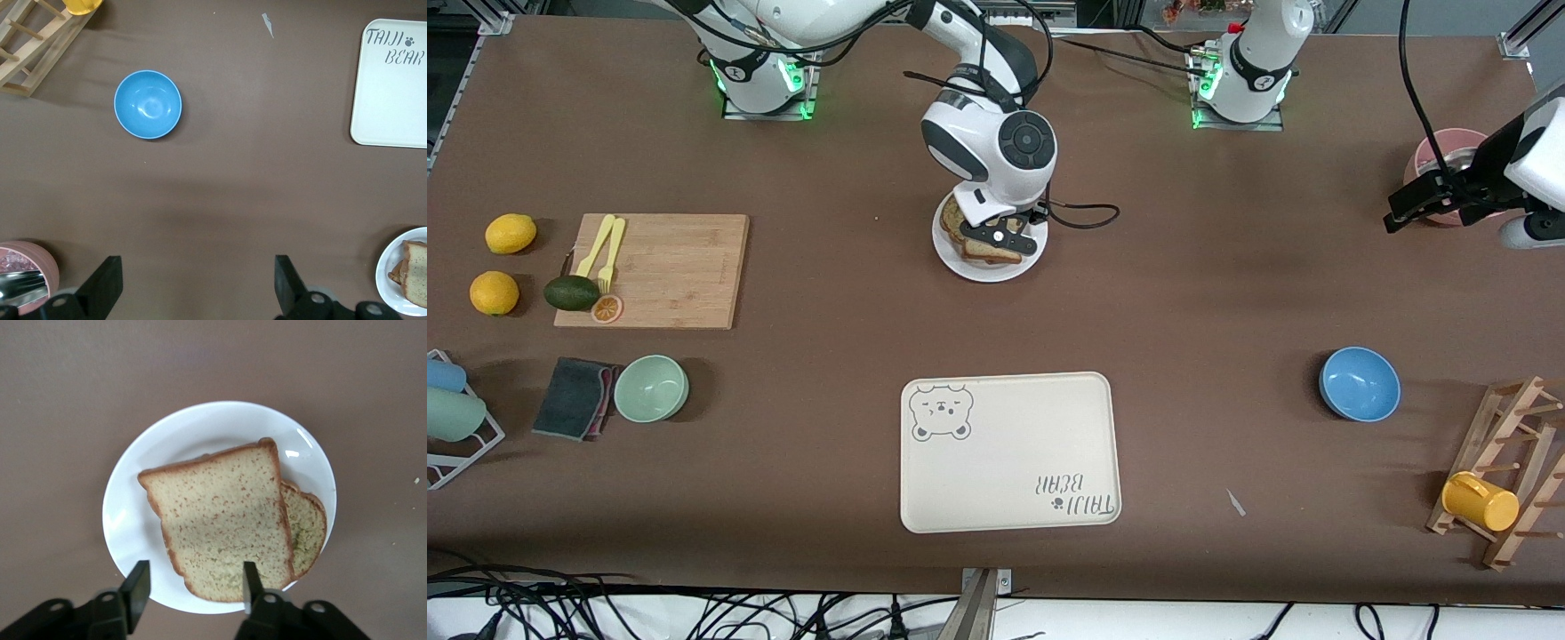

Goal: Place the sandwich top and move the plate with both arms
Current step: 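Open the right gripper and withdraw it toward the cutting board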

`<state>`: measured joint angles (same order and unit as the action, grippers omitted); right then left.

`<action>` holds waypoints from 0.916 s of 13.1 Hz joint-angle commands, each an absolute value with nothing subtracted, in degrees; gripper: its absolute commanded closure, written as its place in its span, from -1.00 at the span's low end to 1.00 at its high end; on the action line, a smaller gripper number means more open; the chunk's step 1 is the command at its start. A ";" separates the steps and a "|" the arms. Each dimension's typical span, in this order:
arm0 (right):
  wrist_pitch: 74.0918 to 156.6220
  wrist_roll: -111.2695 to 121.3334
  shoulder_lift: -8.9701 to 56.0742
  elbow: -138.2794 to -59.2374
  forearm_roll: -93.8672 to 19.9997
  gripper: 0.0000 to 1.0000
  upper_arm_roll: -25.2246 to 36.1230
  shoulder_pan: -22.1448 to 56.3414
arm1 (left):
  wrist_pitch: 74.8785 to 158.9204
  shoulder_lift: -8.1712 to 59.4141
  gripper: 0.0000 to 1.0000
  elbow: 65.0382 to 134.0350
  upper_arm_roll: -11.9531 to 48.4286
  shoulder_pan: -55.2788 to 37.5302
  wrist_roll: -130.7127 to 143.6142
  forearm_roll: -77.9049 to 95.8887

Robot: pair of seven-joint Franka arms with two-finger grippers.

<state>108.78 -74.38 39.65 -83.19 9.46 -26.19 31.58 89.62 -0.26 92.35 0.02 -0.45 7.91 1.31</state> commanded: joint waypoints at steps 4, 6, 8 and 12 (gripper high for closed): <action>106.62 -70.59 32.00 -82.88 9.49 -1.00 -23.12 22.70 | 88.24 0.18 -1.00 90.88 0.00 -0.61 8.17 2.99; 104.08 -62.81 30.24 -82.88 9.41 -1.00 -22.94 17.25 | 88.33 0.18 -1.00 90.88 0.18 -0.79 8.26 2.99; 101.17 -54.09 28.31 -83.40 9.32 -1.00 -20.76 13.64 | 88.33 0.18 -1.00 90.88 0.18 -0.79 8.26 2.99; 91.17 -34.25 23.83 -82.88 5.81 -1.00 -18.72 1.09 | 88.50 0.26 -1.00 90.88 0.09 -0.97 8.17 2.99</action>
<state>95.68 -43.04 27.41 -81.96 8.40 -18.39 7.41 89.57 -0.26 92.34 0.25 -0.76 7.91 1.31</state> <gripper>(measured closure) 0.000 0.000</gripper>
